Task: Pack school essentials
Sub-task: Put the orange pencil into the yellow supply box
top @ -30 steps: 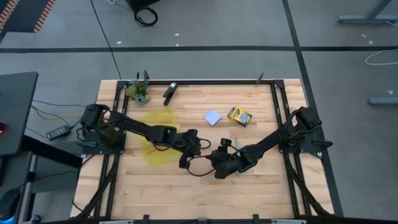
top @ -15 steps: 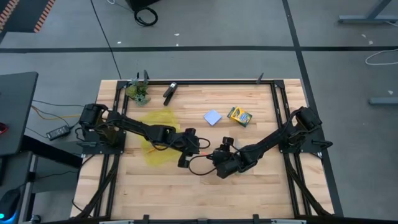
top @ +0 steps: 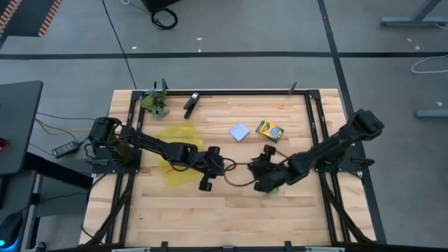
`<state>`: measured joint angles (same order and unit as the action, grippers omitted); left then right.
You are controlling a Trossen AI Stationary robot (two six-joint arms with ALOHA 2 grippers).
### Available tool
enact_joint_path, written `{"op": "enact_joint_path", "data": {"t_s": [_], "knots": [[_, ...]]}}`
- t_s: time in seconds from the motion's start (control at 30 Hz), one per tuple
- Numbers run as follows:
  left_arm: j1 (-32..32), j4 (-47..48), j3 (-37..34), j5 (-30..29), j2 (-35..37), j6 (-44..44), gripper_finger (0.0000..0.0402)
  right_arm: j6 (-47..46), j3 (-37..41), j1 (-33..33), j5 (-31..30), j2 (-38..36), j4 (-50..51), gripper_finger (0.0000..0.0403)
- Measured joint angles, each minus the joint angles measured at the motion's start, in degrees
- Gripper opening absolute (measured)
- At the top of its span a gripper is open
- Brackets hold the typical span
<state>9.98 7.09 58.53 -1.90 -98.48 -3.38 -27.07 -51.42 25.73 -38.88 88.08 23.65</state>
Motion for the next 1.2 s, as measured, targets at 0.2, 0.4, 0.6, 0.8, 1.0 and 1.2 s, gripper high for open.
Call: {"op": "enact_joint_path", "data": {"t_s": [0.2,0.4,0.6,0.8,1.0,1.2], "knots": [[-0.04,-4.87,-4.16,-0.03,0.00,1.59,0.0015,-2.13,6.64,0.77,-2.41,-9.32,-2.47,0.0193],[-0.20,-6.55,-6.70,-0.23,1.74,2.92,0.0018,-3.28,11.24,1.58,-5.10,-16.47,-2.78,0.0193],[-0.20,-6.73,-9.64,-3.53,7.74,2.92,0.0018,-5.84,15.14,1.58,-5.98,-22.68,-2.58,0.0193],[-0.79,-7.84,-14.71,-7.27,13.67,5.80,0.0017,-6.98,17.10,2.20,-8.24,-25.47,-2.78,0.0193],[-0.86,-7.79,-20.95,-10.27,18.91,10.53,0.0020,-7.02,16.81,2.44,-12.76,-26.17,-2.86,0.0193],[-0.81,-10.16,-25.38,-12.04,21.66,14.96,0.0017,-7.01,16.97,3.55,-15.30,-28.56,-2.05,0.0193]]}}
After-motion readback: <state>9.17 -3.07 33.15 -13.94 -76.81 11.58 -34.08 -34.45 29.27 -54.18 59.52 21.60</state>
